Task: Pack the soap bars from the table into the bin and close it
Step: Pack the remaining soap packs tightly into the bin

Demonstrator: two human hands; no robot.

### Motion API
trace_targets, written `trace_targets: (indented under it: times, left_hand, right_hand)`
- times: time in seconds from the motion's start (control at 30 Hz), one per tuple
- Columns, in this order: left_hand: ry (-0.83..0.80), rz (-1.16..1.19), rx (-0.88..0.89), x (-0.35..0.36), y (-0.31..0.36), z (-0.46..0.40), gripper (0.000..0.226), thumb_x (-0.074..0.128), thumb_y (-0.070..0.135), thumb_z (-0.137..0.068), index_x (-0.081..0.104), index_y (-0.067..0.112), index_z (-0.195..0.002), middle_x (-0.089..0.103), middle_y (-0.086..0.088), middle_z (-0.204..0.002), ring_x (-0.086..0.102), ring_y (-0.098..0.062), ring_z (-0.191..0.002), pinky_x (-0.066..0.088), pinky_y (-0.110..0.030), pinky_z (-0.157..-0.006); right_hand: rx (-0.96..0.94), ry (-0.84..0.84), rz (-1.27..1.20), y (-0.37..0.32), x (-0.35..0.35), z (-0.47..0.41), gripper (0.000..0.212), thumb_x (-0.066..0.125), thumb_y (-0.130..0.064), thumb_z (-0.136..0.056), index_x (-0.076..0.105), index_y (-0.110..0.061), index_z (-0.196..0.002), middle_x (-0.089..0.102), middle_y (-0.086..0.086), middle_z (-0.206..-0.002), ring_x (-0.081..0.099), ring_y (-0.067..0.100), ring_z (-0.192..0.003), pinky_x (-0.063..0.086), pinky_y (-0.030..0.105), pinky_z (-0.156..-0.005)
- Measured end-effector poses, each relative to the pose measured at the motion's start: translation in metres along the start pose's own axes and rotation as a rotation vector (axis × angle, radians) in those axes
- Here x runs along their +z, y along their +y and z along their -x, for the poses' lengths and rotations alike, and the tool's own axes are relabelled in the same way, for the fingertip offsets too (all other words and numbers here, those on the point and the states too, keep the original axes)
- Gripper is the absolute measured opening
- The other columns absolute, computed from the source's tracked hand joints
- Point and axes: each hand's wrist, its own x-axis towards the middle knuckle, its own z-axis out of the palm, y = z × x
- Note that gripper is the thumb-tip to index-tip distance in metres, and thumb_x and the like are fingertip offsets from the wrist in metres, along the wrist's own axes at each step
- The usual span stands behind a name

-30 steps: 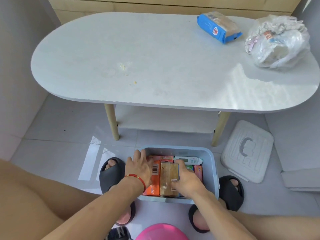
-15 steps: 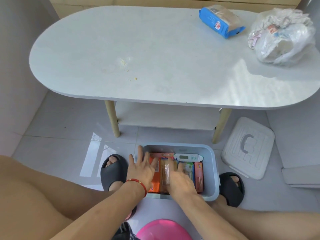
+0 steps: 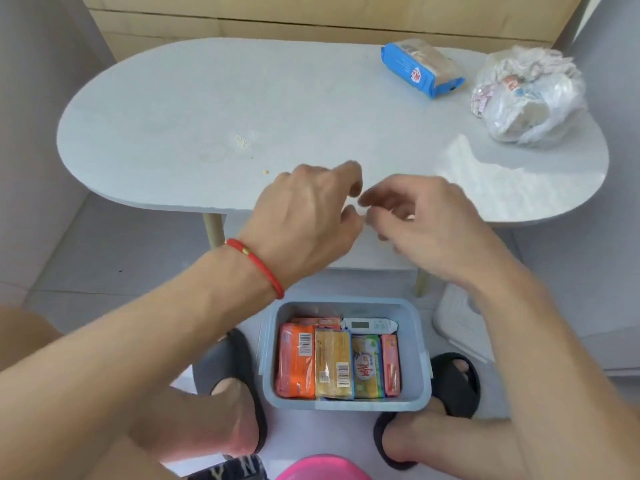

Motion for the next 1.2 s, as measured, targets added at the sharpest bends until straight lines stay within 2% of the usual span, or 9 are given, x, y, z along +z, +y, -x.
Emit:
trace_targets:
  times: [0.1, 0.2, 0.4, 0.47, 0.57, 0.73, 0.97, 1.1, 1.2]
  left_hand:
    - [0.034, 0.009, 0.016, -0.014, -0.008, -0.049, 0.032, 0.051, 0.025, -0.083, 0.061, 0.016, -0.112, 0.069, -0.006, -0.095, 0.063, -0.033, -0.087, 0.054, -0.045, -0.078]
    - [-0.016, 0.012, -0.044, -0.005, -0.026, -0.093, 0.038, 0.054, 0.020, -0.088, 0.056, 0.014, -0.126, 0.063, -0.012, -0.116, 0.059, -0.034, -0.104, 0.050, -0.045, -0.089]
    - [-0.115, 0.084, -0.157, 0.026, -0.035, -0.148, 0.055, 0.058, 0.027, -0.090, 0.045, 0.017, -0.143, 0.052, -0.016, -0.134, 0.048, -0.032, -0.126, 0.045, -0.039, -0.099]
    - [-0.092, 0.117, -0.159, 0.032, -0.029, -0.160, 0.055, 0.058, 0.027, -0.090, 0.045, 0.016, -0.143, 0.051, -0.015, -0.137, 0.049, -0.032, -0.126, 0.044, -0.037, -0.097]
    - [-0.048, 0.150, -0.141, 0.035, -0.023, -0.169, 0.058, 0.059, 0.025, -0.089, 0.044, 0.016, -0.144, 0.050, -0.013, -0.140, 0.049, -0.031, -0.126, 0.043, -0.035, -0.098]
    - [0.017, 0.141, -0.110, 0.034, -0.029, -0.171, 0.064, 0.061, 0.023, -0.087, 0.040, 0.015, -0.147, 0.046, -0.012, -0.144, 0.045, -0.030, -0.132, 0.041, -0.036, -0.101]
    - [-0.096, -0.030, 0.060, 0.021, -0.043, -0.142, 0.069, 0.071, 0.024, -0.080, 0.043, 0.018, -0.143, 0.047, -0.008, -0.140, 0.038, -0.031, -0.134, 0.042, -0.047, -0.107]
    - [-0.250, 0.020, 0.105, 0.009, -0.048, -0.114, 0.081, 0.077, 0.033, -0.079, 0.038, 0.018, -0.148, 0.044, -0.006, -0.146, 0.039, -0.031, -0.137, 0.037, -0.041, -0.112]
    - [-0.339, -0.050, 0.091, -0.002, -0.039, -0.094, 0.083, 0.078, 0.043, -0.076, 0.041, 0.020, -0.146, 0.052, -0.004, -0.138, 0.047, -0.027, -0.131, 0.042, -0.033, -0.101]
  right_hand:
    - [-0.003, 0.271, 0.066, 0.007, -0.019, -0.049, 0.037, 0.061, -0.025, -0.091, 0.063, -0.027, -0.128, 0.059, -0.011, -0.125, 0.064, 0.006, -0.104, 0.055, 0.032, -0.090]
    - [-0.031, 0.193, 0.424, 0.028, -0.024, -0.097, 0.064, 0.059, -0.019, -0.093, 0.035, -0.012, -0.152, 0.023, 0.012, -0.159, 0.034, 0.032, -0.142, 0.038, 0.038, -0.108]
    - [0.087, 0.180, 0.664, 0.064, -0.032, -0.176, 0.088, 0.051, -0.030, -0.096, -0.004, -0.007, -0.161, -0.009, 0.024, -0.168, -0.002, 0.043, -0.154, 0.007, 0.050, -0.124]
    - [0.143, 0.210, 0.656, 0.068, -0.034, -0.193, 0.086, 0.047, -0.035, -0.099, -0.004, -0.005, -0.161, 0.004, 0.027, -0.166, 0.011, 0.047, -0.151, 0.014, 0.050, -0.123]
    - [0.143, 0.341, 0.669, 0.070, -0.033, -0.207, 0.071, 0.052, -0.040, -0.099, 0.025, -0.004, -0.154, 0.039, 0.020, -0.146, 0.039, 0.040, -0.129, 0.038, 0.047, -0.104]
    - [0.074, 0.480, 0.608, 0.059, -0.022, -0.198, 0.035, 0.056, -0.029, -0.100, 0.049, -0.007, -0.126, 0.052, 0.017, -0.125, 0.049, 0.037, -0.115, 0.043, 0.043, -0.087]
    - [-0.130, 0.228, 0.210, 0.045, -0.018, -0.133, 0.032, 0.069, -0.028, -0.091, 0.054, -0.011, -0.114, 0.057, 0.005, -0.118, 0.050, 0.025, -0.110, 0.040, 0.032, -0.085]
    - [-0.170, 0.075, 0.097, 0.042, -0.033, -0.091, 0.036, 0.078, -0.032, -0.084, 0.056, -0.023, -0.111, 0.062, -0.008, -0.114, 0.058, 0.006, -0.098, 0.042, 0.022, -0.076]
    - [-0.189, -0.046, 0.063, 0.034, -0.039, -0.060, 0.046, 0.081, -0.030, -0.080, 0.054, -0.028, -0.117, 0.062, -0.012, -0.116, 0.060, 0.007, -0.107, 0.051, 0.027, -0.087]
